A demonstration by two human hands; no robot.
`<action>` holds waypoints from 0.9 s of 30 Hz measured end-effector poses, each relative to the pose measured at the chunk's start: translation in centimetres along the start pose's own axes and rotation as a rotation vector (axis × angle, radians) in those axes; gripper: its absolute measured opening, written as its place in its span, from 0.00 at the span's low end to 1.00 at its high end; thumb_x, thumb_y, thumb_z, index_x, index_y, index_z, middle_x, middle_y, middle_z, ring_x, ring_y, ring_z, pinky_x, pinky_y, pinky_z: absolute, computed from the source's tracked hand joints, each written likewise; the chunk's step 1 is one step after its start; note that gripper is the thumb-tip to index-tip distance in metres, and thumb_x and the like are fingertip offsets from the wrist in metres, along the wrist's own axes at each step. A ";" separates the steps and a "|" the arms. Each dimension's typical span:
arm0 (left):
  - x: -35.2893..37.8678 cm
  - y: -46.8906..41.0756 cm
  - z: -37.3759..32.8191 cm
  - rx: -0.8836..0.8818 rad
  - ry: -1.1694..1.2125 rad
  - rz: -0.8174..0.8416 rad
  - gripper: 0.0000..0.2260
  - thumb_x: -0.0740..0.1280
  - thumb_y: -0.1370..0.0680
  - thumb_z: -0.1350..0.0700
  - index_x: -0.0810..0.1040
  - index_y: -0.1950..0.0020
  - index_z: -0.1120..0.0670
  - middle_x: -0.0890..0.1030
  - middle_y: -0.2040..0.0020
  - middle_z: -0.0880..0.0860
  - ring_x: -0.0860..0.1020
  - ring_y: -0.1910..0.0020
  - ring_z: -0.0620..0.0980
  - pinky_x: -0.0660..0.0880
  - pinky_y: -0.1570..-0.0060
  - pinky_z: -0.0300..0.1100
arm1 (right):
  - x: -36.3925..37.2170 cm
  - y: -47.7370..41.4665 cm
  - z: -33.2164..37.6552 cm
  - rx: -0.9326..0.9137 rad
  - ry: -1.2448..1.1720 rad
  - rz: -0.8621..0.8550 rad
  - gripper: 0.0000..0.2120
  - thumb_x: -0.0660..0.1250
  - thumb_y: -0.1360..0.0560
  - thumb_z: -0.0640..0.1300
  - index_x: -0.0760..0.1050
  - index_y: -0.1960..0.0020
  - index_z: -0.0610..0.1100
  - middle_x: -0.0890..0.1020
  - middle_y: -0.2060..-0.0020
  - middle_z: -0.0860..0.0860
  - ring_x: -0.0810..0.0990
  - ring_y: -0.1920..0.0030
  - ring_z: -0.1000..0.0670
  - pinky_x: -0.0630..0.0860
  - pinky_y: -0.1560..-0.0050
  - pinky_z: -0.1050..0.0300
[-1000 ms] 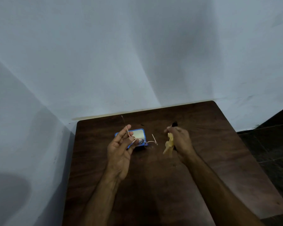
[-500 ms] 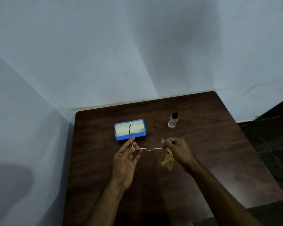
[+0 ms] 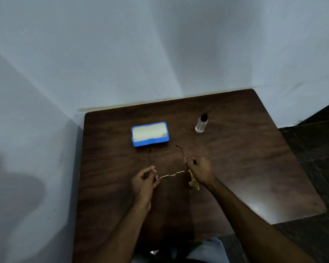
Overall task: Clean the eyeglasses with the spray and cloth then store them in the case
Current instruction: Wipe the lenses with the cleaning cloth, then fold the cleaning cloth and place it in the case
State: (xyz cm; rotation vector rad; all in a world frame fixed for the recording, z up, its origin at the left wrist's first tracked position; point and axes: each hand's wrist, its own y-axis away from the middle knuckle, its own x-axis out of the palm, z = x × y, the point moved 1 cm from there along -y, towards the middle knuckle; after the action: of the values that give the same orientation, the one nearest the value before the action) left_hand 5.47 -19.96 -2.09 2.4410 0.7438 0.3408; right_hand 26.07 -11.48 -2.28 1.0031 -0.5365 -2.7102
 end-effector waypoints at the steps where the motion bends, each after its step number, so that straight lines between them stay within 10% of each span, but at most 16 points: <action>1: 0.0 -0.3 0.1 0.008 -0.018 -0.005 0.08 0.71 0.20 0.66 0.84 0.41 0.61 0.83 0.58 0.56 0.81 0.60 0.47 0.85 0.54 0.45 | 0.2 -0.1 0.0 0.009 0.006 0.005 0.14 0.68 0.22 0.49 0.80 0.66 0.48 0.84 0.69 0.54 0.83 0.65 0.55 0.77 0.58 0.54; 27: -0.5 -2.5 2.7 0.115 -0.221 -0.125 0.04 0.76 0.23 0.62 0.86 0.49 0.56 0.86 0.57 0.57 0.86 0.59 0.54 0.84 0.62 0.46 | 1.3 -0.2 -0.9 0.040 0.097 0.026 0.17 0.66 0.20 0.50 0.80 0.64 0.43 0.83 0.69 0.50 0.80 0.68 0.56 0.71 0.67 0.59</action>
State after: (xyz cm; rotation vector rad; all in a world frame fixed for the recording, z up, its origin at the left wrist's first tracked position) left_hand 4.97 -19.71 -5.81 2.4724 0.8322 -0.0206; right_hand 25.66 -11.96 -3.77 1.1235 -0.5841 -2.6218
